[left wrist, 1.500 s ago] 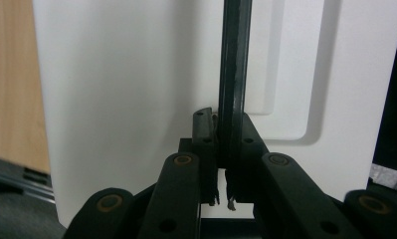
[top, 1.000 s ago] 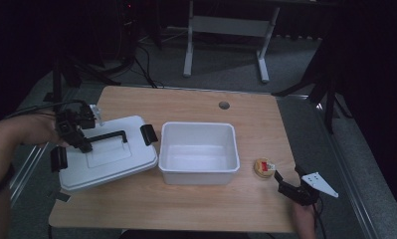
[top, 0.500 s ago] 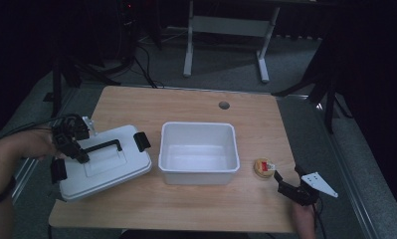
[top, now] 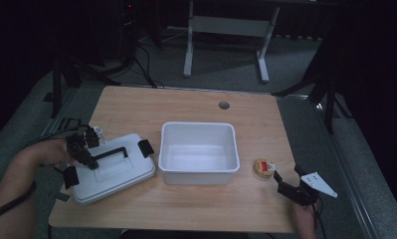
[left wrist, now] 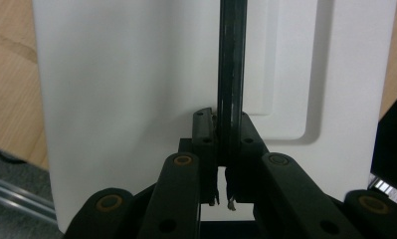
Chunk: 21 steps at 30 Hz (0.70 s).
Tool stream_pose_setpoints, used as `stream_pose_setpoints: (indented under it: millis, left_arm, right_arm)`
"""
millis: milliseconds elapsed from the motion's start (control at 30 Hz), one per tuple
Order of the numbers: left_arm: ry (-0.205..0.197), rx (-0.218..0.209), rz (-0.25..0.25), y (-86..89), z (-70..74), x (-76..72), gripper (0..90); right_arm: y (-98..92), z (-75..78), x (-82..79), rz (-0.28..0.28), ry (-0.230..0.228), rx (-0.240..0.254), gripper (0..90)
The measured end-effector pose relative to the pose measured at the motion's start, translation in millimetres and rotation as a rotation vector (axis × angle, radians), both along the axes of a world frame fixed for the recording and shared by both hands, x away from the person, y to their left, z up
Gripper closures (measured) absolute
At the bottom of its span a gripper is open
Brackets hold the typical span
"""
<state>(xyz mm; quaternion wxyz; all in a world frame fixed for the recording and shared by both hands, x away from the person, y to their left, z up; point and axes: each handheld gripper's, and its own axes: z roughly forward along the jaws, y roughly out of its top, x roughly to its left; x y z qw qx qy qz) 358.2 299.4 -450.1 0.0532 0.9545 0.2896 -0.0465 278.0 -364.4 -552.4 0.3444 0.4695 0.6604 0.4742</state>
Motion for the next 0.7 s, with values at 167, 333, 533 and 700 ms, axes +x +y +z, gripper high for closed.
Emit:
stream_pose_setpoints:
  millis: [167, 333, 533, 700]
  left_arm:
    - [0.03, 0.021, -0.004, -1.7, -18.2, 0.6, 83.3]
    - [0.047, 0.015, 0.001, -1.5, -29.4, 0.7, 83.2]
    - [0.085, 0.019, 0.01, 0.2, -43.5, 1.3, 83.1]
    - [0.051, 0.014, 0.029, 1.9, -41.3, 1.4, 72.6]
  right_arm:
    - [0.3, 0.0, 0.0, 0.002, 0.0, -0.001, 13.6]
    - [0.2, 0.0, 0.0, 0.003, 0.0, -0.001, 13.6]
    - [0.3, 0.0, 0.3, 0.003, 0.002, -0.001, 13.6]
    - [-1.5, 0.2, 2.2, 0.01, 0.019, 0.011, 13.6]
